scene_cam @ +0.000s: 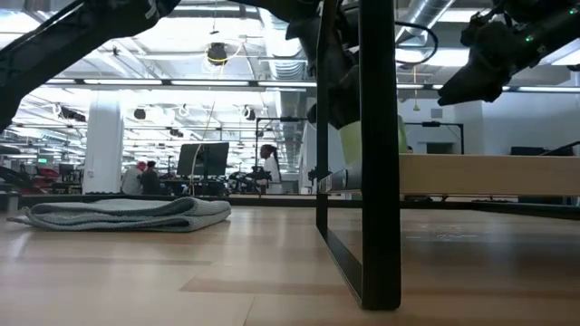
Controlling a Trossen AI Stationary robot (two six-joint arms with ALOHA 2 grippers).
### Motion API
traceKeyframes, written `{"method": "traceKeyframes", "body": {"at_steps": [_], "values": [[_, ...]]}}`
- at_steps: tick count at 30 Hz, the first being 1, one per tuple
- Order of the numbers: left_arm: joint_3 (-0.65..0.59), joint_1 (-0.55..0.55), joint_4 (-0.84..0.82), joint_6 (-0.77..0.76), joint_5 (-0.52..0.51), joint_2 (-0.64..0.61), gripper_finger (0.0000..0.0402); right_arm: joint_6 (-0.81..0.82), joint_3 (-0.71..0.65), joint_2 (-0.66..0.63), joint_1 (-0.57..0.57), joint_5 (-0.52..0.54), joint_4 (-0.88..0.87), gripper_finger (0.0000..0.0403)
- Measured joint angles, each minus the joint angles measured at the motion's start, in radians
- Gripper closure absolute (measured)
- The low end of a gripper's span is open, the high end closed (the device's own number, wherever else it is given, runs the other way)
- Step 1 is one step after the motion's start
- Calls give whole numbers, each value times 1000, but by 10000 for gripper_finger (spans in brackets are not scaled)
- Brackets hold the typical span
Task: Stack small to large cups/mugs on shelf
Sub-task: Put the green mug on the shelf
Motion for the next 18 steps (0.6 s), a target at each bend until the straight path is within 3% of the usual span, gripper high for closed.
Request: {"method": "traceKeyframes", "body": {"at_steps": [9, 18], "values": [[-13, -6, -33, -88, -47, 19, 399, -30, 0, 0, 0, 0, -4, 159], [-9, -9, -22, -97, -21, 52, 399, -22, 0, -1, 0, -3, -5, 159]]}}
